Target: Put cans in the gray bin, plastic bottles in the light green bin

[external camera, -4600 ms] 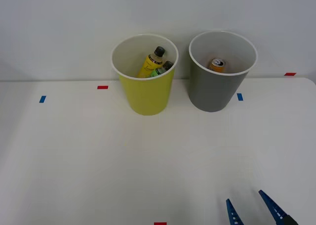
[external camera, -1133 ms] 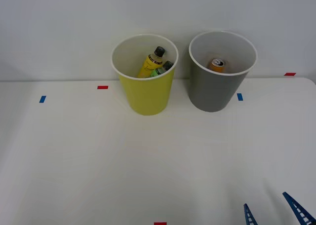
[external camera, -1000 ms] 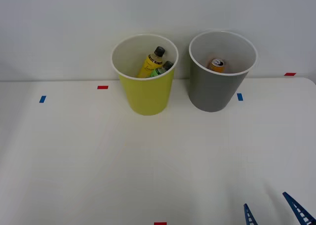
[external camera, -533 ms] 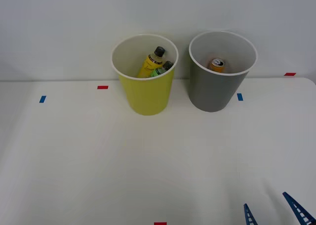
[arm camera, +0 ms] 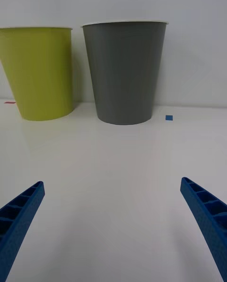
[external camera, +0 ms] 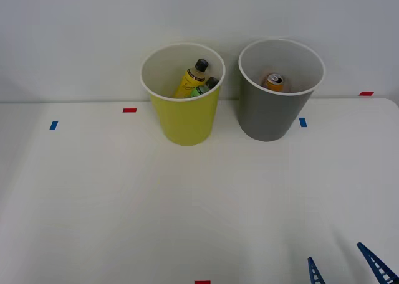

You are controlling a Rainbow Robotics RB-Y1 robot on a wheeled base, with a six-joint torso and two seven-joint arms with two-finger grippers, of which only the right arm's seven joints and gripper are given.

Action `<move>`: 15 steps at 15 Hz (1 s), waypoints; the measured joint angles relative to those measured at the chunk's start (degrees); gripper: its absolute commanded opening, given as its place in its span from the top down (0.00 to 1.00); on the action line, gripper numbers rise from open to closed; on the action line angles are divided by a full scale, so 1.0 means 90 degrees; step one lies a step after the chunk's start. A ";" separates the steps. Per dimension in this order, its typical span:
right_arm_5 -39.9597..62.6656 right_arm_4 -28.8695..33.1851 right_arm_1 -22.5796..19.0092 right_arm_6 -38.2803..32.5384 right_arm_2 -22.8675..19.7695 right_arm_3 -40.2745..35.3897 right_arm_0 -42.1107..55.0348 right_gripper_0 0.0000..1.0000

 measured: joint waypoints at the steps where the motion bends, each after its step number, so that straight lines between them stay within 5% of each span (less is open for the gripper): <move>1: 0.0000 0.0000 0.0000 0.0000 0.0000 0.0000 0.0000 0.00; 15: 0.0000 0.0000 0.0000 0.0000 0.0000 0.0000 0.0000 0.00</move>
